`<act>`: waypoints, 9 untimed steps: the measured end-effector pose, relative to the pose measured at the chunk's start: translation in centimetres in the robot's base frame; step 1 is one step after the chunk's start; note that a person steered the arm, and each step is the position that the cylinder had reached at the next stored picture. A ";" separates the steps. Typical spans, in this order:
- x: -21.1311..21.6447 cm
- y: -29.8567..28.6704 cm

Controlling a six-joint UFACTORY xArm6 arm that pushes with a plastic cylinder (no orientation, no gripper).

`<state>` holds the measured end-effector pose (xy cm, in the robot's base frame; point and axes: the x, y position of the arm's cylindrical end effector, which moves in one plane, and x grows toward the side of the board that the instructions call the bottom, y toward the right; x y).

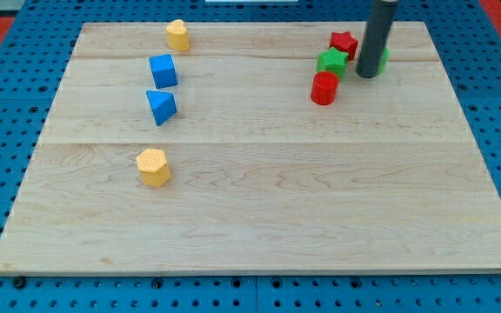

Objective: Move the red circle along with green star up a bit

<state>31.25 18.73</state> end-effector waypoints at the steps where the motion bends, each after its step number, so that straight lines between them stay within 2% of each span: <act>1: 0.0 1.4; 2: 0.9 2.0; 3: 0.6 6.2; 4: -0.9 6.9; 5: -1.3 4.6; 6: -0.9 4.7; 7: 2.2 4.6; 8: 5.5 2.5; 9: 7.1 -0.3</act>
<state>38.38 18.46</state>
